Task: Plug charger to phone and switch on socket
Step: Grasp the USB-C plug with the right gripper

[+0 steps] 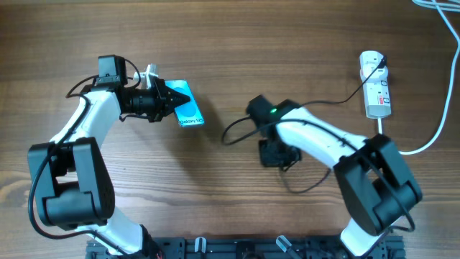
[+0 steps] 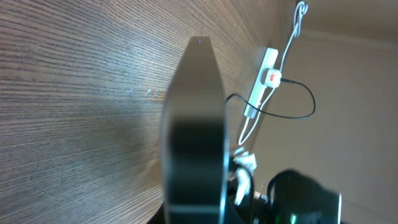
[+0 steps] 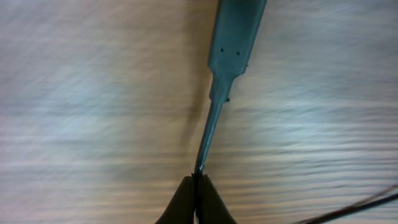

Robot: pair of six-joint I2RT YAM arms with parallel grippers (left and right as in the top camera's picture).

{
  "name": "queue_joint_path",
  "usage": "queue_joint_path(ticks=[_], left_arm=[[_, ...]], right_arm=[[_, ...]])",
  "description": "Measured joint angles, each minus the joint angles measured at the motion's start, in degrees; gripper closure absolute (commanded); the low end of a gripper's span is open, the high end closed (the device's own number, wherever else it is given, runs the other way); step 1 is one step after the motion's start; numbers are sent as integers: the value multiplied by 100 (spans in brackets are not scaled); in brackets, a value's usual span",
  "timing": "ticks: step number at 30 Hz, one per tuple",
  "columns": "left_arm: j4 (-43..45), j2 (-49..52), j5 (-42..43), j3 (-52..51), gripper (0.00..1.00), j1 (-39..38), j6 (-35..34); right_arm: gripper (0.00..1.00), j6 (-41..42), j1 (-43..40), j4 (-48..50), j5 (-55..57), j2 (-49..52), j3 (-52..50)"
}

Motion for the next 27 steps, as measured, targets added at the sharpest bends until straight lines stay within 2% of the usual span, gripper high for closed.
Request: queue_joint_path(ticks=[2,3,4,5,6,11,17,23,27], left_arm=[[0,0,2,0,96,0,-2],[0,0,2,0,96,0,-2],[0,0,2,0,96,0,0],[0,0,2,0,96,0,-2],[0,0,2,0,96,0,-2],[0,0,0,0,96,0,-2],[0,0,0,0,96,0,-2],[0,0,0,0,96,0,-2],[0,0,0,0,96,0,-2]], right_arm=[[94,-90,-299,-11,127,0,4],[77,-122,-407,-7,127,0,7],[64,-142,-431,63,125,0,7],[43,-168,-431,129,118,0,7],[39,-166,-426,229,105,0,11],[39,-221,-426,645,262,0,11],[46,122,-426,909,74,0,11],[67,356,-426,1054,-116,0,11],[74,417,-426,1154,-50,0,-17]])
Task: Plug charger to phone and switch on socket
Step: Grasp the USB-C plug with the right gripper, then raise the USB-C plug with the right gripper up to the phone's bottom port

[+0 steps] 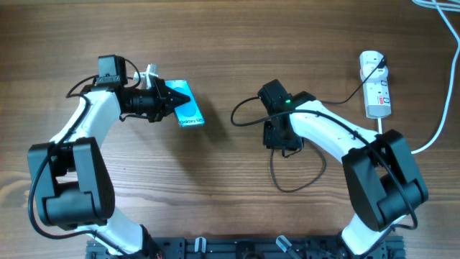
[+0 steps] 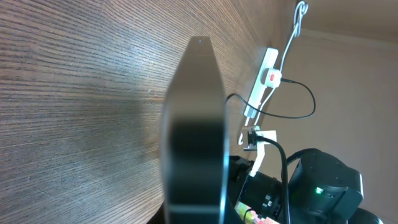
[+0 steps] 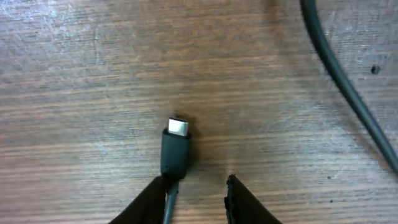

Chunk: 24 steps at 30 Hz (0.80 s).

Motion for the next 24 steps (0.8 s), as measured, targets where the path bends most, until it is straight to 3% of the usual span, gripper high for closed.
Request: queue_joint_path(ticks=[3,5,7,18,21,24], left_arm=[[-2,0,0,0,96,0,0],[0,0,0,0,96,0,2],[0,0,0,0,96,0,2],[173,0,-17,0,96,-2,398],[376,0,-13,0,96,-4,601],[866,0,317,-9,96,-4,647]], right_arm=[[77,118,24,297,28,-24,-160],[90,136,22,323,48,-57,-201],[96,184,22,295,125,-59,-208],[96,-404,24,251,136,-66,-212],[96,-1110,-162,750,-586,-138,-299],[96,-2118,-354,957,-2411,-678,-378]])
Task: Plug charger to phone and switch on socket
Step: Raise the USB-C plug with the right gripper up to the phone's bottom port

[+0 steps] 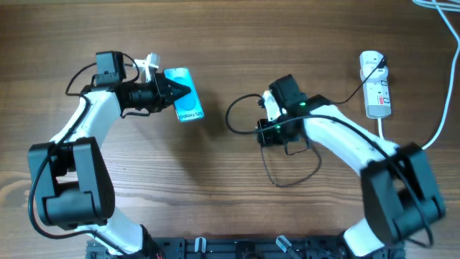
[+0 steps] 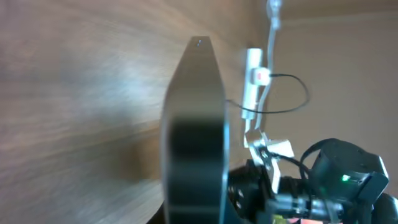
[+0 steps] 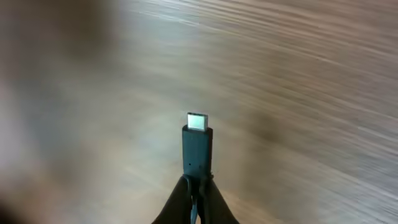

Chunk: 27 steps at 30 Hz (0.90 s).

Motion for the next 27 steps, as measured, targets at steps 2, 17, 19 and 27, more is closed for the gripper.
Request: queue_joint_path(ticks=[2,17,19,27], left_arm=[[310,0,361,-2,96,0,17],[251,0,1921,-2,96,-7,885],[240,0,1615,-2,96,-7,894],[236,0,1381,-2,96,-107,894]], right_arm=[[96,-737,-164,35,-1467,-369,0],[96,1032,1202,4758,-3554,-275,-1128],[96,1270,1394,4784,-3119,-275,-1128],[96,1812,1478,5193,-1641,-275,-1128]])
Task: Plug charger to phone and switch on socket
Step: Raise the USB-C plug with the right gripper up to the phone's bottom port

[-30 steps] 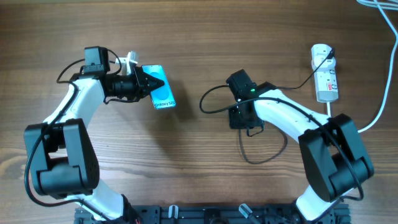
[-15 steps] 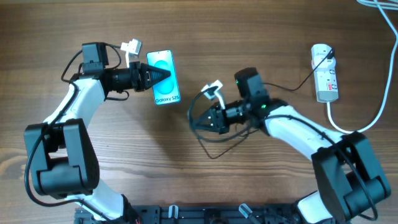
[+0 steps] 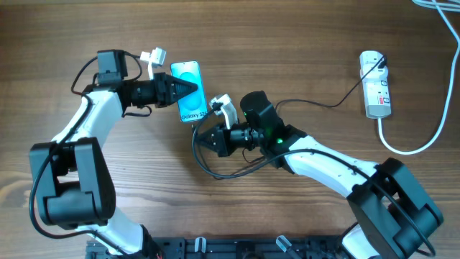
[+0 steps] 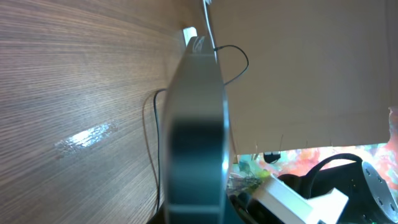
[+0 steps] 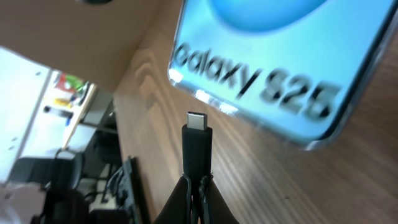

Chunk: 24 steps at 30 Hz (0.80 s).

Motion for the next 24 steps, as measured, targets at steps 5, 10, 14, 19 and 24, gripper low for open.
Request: queue_joint_path(ticks=[5,10,14,19,24], left_arm=[[79,0,-31,0,96,-133,2],[85,0,-352,2,96,-133,-2],[66,0,-505,0,96,-136,2],[101,0,-688,0,96,-140,2],[127,0,-857,0,96,-140,-26]], right_arm=[[96,55,59,-39,356,0,-2],[96,79,66,-107,551,0,-2],[96,160,57,-133,737,0,0],[96,258,52,-297,1001,0,0],[96,96,61,-2468,1266,2,573]])
